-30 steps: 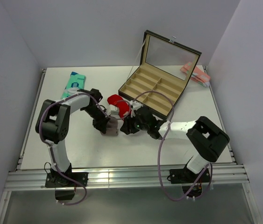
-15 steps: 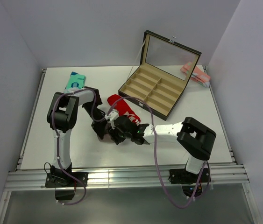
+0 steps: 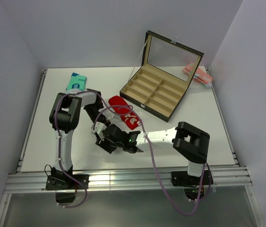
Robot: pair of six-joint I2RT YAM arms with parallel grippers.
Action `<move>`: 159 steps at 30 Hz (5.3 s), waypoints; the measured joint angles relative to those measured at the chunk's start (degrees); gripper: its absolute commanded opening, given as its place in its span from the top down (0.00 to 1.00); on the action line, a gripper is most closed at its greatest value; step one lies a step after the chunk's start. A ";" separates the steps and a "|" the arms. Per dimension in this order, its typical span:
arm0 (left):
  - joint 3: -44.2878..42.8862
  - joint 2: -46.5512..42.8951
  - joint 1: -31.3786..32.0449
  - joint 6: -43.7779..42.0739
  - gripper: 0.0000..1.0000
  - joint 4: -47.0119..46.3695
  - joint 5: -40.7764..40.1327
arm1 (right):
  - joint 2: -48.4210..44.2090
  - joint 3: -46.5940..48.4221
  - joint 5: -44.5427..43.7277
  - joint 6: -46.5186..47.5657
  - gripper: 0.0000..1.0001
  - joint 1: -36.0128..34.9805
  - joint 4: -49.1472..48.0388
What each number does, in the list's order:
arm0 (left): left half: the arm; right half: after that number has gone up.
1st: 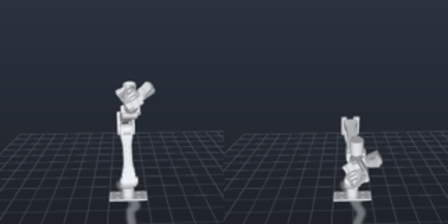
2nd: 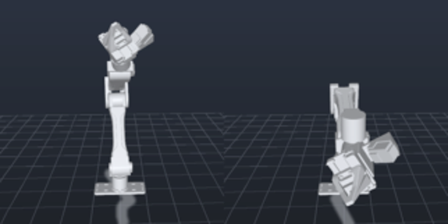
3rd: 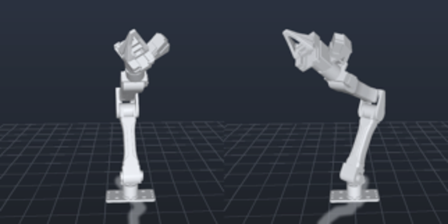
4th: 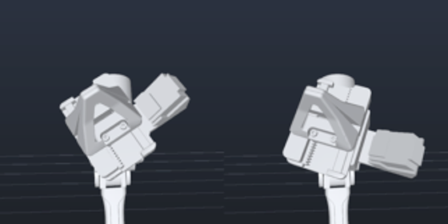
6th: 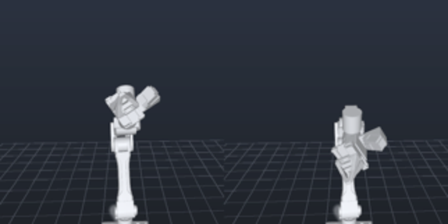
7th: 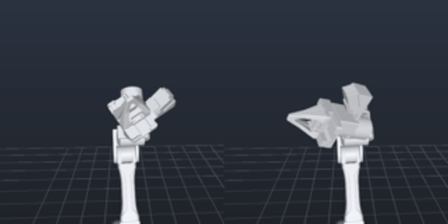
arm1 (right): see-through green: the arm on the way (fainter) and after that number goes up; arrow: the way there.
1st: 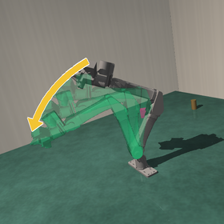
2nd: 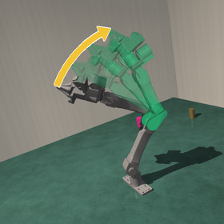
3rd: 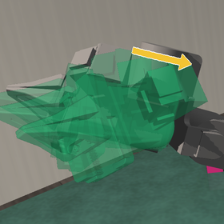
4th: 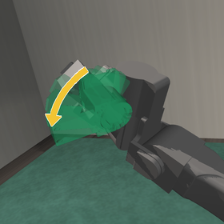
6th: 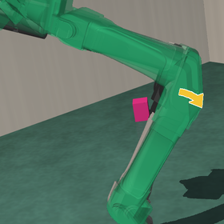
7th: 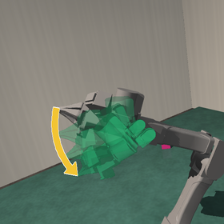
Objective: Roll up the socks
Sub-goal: Roll the sock at the center of the board.
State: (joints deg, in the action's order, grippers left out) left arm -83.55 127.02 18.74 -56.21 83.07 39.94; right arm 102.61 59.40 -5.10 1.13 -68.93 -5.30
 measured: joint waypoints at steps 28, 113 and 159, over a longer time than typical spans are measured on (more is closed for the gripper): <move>-1.60 0.00 -0.09 2.58 0.80 -0.02 -0.76 | 6.82 0.42 -11.17 3.41 0.88 -2.86 -4.63; 60.96 -55.04 14.36 1.88 0.69 -88.37 -12.11 | 27.47 21.64 69.13 -17.25 0.75 30.34 21.07; 19.17 -23.87 3.45 -4.13 1.00 -31.71 3.08 | -31.08 -29.00 12.07 -28.37 0.48 23.52 -7.06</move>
State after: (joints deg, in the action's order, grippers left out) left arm -64.38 103.15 22.20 -60.34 51.35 43.03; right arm 71.53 30.39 6.96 -27.24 -45.41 -12.36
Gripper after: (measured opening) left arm 0.283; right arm 0.520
